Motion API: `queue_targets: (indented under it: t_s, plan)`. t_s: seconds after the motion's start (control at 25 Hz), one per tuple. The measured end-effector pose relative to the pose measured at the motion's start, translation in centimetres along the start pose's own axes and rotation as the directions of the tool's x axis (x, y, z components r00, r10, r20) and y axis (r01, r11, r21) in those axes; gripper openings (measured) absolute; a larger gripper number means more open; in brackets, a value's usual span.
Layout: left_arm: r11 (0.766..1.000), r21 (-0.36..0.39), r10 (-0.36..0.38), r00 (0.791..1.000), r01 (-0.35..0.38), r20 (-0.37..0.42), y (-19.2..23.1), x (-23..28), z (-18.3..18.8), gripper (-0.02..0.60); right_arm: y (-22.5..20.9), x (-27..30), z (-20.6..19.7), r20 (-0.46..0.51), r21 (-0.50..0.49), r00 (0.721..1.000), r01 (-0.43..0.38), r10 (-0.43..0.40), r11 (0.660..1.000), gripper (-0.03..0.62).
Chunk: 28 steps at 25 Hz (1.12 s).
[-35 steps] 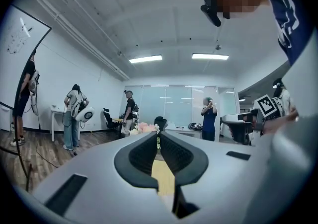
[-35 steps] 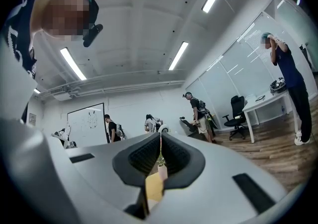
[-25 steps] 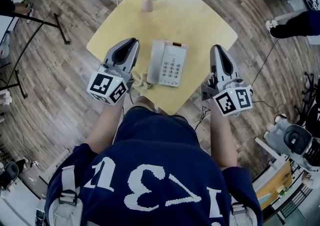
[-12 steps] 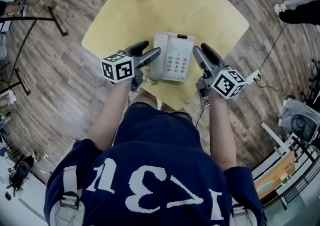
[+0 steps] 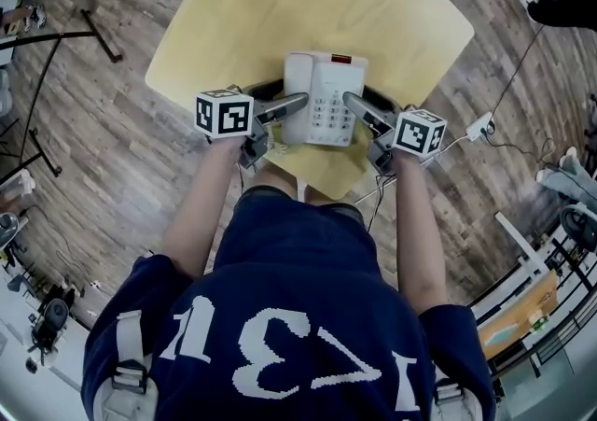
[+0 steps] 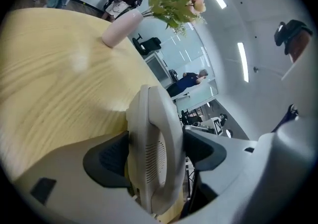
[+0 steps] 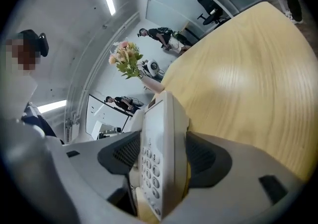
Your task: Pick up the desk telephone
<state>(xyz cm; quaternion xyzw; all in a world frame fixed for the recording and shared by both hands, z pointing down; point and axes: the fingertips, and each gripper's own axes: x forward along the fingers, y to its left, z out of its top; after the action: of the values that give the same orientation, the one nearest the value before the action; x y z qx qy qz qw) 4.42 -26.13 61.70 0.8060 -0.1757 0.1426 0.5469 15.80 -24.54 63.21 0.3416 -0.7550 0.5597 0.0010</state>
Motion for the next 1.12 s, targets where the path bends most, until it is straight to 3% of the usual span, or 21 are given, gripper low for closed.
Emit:
queue_targets:
  t_s: [0.12, 0.28, 0.52, 0.72, 0.88, 1.12]
  plan:
    - [0.999, -0.025, -0.038, 0.999, 0.038, 0.01, 0.4, 0.5, -0.2, 0.351, -0.3, 0.7, -0.2, -0.011, 0.0, 1.0, -0.003, 0.003, 1.0, 0.261]
    - [0.993, -0.044, -0.102, 0.991, 0.106, 0.083, 0.5, 0.5, -0.1, 0.36, -1.0, 0.7, 0.2, 0.029, 0.063, 0.999, 0.029, -0.031, 0.998, 0.235]
    - [0.996, -0.023, -0.084, 0.991, 0.086, 0.104, 0.0, 0.3, -0.3, 0.359, -0.8, 0.0, -0.1, 0.075, 0.06, 0.995, 0.059, -0.064, 0.996, 0.23]
    - [0.995, 0.072, -0.071, 0.996, 0.067, 0.06, -1.6, -0.5, 0.2, 0.359, 0.7, -1.0, 0.0, 0.125, 0.035, 0.99, 0.055, -0.059, 0.998, 0.229]
    - [0.987, 0.146, -0.091, 0.988, 0.073, 0.121, -4.4, -2.0, 3.0, 0.357, 3.5, -1.9, 2.1, 0.21, 0.021, 0.977, 0.022, -0.026, 1.0, 0.227]
    - [0.948, 0.308, -0.145, 0.967, 0.076, 0.208, -9.5, -4.6, 8.3, 0.357, 9.0, -3.4, 7.7, 0.312, -0.132, 0.949, -0.009, 0.05, 0.991, 0.227]
